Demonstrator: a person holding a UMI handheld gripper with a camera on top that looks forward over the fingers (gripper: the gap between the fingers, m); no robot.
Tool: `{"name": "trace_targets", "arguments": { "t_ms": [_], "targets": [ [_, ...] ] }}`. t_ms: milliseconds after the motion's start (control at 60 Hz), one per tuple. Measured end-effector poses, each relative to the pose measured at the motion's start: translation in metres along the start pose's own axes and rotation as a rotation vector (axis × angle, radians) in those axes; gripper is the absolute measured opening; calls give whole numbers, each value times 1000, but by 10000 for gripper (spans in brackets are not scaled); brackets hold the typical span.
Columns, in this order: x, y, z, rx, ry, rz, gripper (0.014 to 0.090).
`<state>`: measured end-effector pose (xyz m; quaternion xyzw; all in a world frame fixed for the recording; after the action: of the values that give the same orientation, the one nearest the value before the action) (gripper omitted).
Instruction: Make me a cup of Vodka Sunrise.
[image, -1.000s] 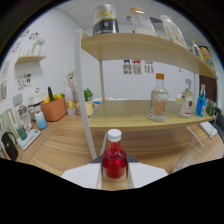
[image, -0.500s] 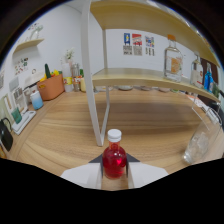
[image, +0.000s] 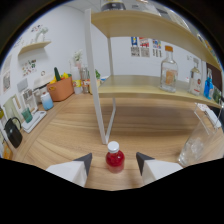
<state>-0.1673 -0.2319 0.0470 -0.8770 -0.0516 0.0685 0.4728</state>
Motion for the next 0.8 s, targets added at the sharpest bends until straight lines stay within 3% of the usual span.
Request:
{"name": "trace_targets", "arguments": {
  "t_ms": [17,200,317,600,700,800],
  "targets": [
    [1,-4,-4,9,-1,-3,860],
    [24,-53,-74,128,-16,14,859],
    [59,-61,-117,175,25,12,862],
    [174,-23,-182,106,182,48,860],
    [212,-53,-206,144,225,77,866],
    [249,-110,-226,241,251,94,860]
  ]
}}
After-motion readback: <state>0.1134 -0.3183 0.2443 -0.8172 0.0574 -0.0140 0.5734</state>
